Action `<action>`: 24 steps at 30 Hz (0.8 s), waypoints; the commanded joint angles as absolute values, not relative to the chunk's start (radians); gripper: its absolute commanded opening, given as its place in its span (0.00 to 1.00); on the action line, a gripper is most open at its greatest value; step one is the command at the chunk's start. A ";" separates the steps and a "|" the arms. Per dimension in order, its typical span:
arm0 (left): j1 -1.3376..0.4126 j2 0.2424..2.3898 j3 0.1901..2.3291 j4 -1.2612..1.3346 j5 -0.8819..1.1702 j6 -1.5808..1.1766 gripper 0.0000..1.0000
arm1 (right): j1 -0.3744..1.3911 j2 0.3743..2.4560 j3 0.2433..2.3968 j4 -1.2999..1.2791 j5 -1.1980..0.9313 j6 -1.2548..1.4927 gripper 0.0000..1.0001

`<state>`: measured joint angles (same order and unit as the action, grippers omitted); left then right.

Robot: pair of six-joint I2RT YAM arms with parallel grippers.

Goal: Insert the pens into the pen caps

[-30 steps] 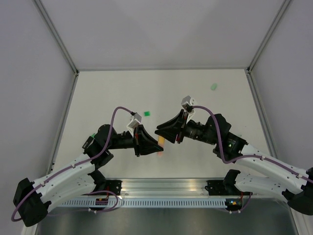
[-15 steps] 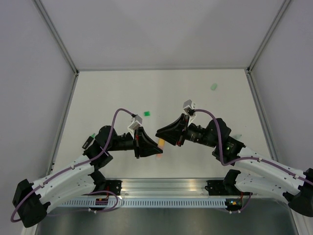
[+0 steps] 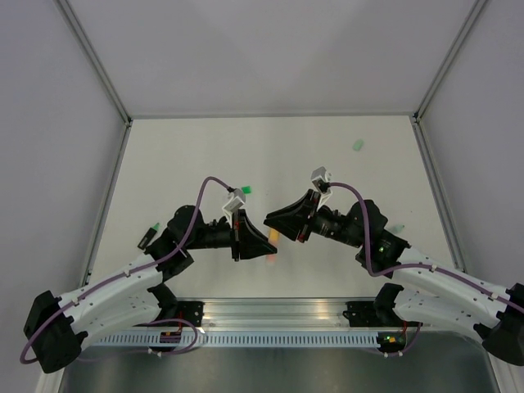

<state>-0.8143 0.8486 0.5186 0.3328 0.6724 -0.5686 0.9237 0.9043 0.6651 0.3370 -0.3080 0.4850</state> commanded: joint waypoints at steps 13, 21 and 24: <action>-0.773 0.867 0.706 0.462 0.426 -0.627 0.02 | 0.951 0.873 0.519 0.301 -0.445 0.543 0.00; -0.767 0.868 0.724 0.508 0.462 -0.670 0.02 | 0.951 0.884 0.502 0.345 -0.502 0.574 0.00; -0.767 0.871 0.730 0.497 0.445 -0.672 0.02 | 0.951 0.882 0.492 0.374 -0.517 0.586 0.00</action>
